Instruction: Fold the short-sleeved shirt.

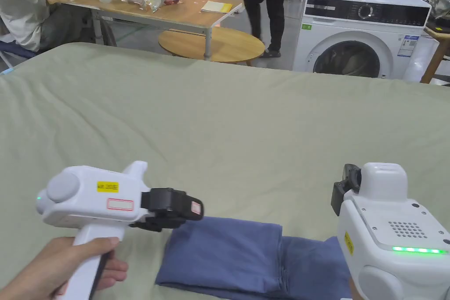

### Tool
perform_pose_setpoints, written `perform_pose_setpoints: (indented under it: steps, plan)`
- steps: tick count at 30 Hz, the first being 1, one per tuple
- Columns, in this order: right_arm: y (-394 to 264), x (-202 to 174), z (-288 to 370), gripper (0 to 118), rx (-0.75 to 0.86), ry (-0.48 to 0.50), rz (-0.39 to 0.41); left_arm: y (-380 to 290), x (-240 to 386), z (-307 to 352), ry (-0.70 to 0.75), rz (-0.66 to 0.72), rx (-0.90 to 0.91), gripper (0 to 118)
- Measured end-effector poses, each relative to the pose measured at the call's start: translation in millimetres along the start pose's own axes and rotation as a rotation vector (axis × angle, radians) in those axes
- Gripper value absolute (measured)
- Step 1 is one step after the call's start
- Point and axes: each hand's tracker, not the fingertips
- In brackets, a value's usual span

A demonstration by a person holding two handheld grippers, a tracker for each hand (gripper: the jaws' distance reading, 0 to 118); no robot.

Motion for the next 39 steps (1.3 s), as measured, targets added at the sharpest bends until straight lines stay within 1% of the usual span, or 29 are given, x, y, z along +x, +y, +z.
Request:
perform_pose_setpoints:
  steps: [3, 4, 7, 9, 11, 12, 13, 14, 15, 16, 17, 18, 19, 20, 21, 23, 25, 29, 32, 36, 39]
  plan:
    - [0, -1, -1, 0, -0.003, 0.003, -0.004, -5, -29, 14, 0.001, 0.026, -0.003, 59]
    - [0, -2, -1, 0, -0.004, 0.006, -0.004, -8, -38, 12, -0.007, 0.063, -0.006, 59]
    - [-1, -4, -1, 0, 0.0, 0.009, -0.005, -24, -61, -7, -0.066, 0.155, -0.092, 59]
    - [-1, -6, -1, 0, 0.002, 0.009, -0.009, -39, -69, -29, -0.177, 0.195, -0.139, 59]
    - [-2, -7, -1, 0, 0.0, 0.012, -0.009, -47, -72, -41, -0.339, 0.258, -0.078, 59]
    - [-2, -7, -1, 0, -0.004, 0.013, -0.007, -49, -71, -48, -0.383, 0.282, -0.066, 59]
    - [-3, -7, -1, 0, -0.006, 0.014, -0.006, -49, -80, -57, -0.384, 0.274, -0.061, 58]
    - [-3, -7, -1, 0, -0.006, 0.013, -0.004, -51, -76, -62, -0.363, 0.243, -0.057, 56]
    - [-4, -7, 0, 0, -0.008, 0.012, -0.004, -50, -72, -66, -0.374, 0.211, -0.064, 48]
    - [-4, -7, 0, 0, -0.01, 0.01, -0.004, -48, -66, -70, -0.359, 0.179, -0.088, 48]
    - [-4, -6, 1, 0, -0.012, 0.009, -0.005, -47, -63, -73, -0.329, 0.169, -0.094, 44]
    - [-5, -5, 1, 0, -0.013, 0.01, -0.006, -47, -62, -75, -0.273, 0.178, -0.107, 33]
    - [-5, -5, 2, 0, -0.013, 0.008, -0.005, -47, -64, -77, -0.226, 0.19, -0.114, 13]
    - [-6, -5, 2, 0, -0.014, 0.005, -0.004, -49, -66, -76, -0.245, 0.202, -0.091, 7]
    - [-6, -4, 3, 0, -0.014, 0.003, -0.004, -50, -66, -73, -0.271, 0.198, -0.076, 6]
    - [-6, -1, 4, 0, -0.013, 0.004, -0.007, -48, -57, -64, -0.254, 0.166, -0.055, 4]
    - [-5, 0, 4, 0, -0.011, -0.002, -0.004, -48, -50, -50, -0.293, 0.144, -0.046, 3]
    - [-1, 3, 2, 0, -0.007, -0.002, -0.001, -33, -32, -5, -0.258, 0.091, 0.015, 3]
    - [3, 2, -1, 0, -0.003, 0.003, -0.005, -20, -30, 40, -0.174, 0.065, 0.067, 3]
    - [7, -5, -5, 0, -0.001, 0.02, -0.002, -10, -18, 87, 0.014, 0.001, 0.084, 3]
    - [7, -10, -6, 0, 0.0, 0.034, 0.005, -7, -5, 100, 0.069, -0.021, 0.087, 3]
